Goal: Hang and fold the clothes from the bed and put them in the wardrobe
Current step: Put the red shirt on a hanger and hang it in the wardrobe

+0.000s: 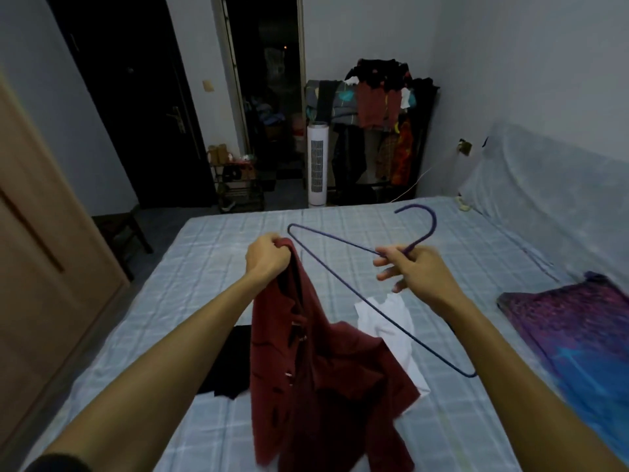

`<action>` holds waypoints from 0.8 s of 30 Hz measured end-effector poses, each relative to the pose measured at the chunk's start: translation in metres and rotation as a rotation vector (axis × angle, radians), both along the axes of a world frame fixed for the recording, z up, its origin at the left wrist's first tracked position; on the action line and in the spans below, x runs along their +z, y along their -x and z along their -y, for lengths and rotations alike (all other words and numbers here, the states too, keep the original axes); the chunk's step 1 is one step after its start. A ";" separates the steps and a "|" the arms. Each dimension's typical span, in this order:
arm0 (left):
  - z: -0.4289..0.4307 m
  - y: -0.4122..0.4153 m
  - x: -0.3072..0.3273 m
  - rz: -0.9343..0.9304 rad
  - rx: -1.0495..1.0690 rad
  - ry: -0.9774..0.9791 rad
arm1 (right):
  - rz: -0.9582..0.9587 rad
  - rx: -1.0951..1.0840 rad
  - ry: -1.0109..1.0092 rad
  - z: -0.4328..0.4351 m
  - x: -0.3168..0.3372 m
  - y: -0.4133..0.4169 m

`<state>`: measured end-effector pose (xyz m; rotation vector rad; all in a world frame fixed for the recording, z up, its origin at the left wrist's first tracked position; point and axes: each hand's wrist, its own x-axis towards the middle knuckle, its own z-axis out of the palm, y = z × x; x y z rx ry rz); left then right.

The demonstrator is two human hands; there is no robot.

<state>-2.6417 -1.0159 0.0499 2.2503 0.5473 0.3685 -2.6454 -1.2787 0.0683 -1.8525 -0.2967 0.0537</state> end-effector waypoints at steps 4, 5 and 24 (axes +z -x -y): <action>-0.014 0.001 0.002 0.015 0.056 -0.043 | -0.070 0.029 -0.118 0.009 0.002 0.008; -0.015 0.001 0.002 0.024 0.061 -0.047 | -0.092 0.046 -0.119 0.010 0.001 0.008; -0.029 -0.002 -0.004 0.217 -0.016 -0.082 | -0.238 0.148 -0.113 -0.033 -0.016 0.015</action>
